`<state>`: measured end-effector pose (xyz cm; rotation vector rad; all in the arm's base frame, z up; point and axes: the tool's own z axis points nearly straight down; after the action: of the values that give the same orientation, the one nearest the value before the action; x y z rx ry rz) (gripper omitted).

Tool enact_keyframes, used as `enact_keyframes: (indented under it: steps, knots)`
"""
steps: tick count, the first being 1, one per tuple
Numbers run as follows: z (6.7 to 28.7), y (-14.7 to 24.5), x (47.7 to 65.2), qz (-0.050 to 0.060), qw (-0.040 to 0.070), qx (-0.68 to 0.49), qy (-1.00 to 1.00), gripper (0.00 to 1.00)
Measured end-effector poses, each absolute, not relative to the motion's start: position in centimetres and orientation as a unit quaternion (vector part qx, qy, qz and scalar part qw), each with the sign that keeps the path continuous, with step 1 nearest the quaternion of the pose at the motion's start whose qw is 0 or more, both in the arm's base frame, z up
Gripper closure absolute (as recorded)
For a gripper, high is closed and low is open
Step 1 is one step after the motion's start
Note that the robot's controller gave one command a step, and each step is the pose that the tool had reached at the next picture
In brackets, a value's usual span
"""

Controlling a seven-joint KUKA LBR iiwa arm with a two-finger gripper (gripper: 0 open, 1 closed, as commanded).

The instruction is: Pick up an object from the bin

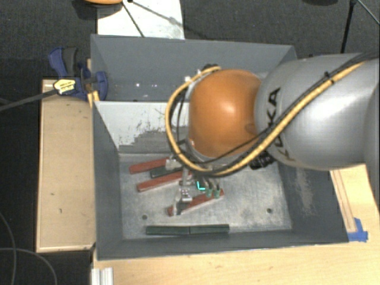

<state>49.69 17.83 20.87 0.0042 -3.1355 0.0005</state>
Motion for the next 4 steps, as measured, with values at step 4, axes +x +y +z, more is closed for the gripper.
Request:
enact_keyframes:
  steps: [4]
  knots:
    - [14.5, 13.3, 55.5, 0.000, -0.002, 0.106, -0.994, 0.00]
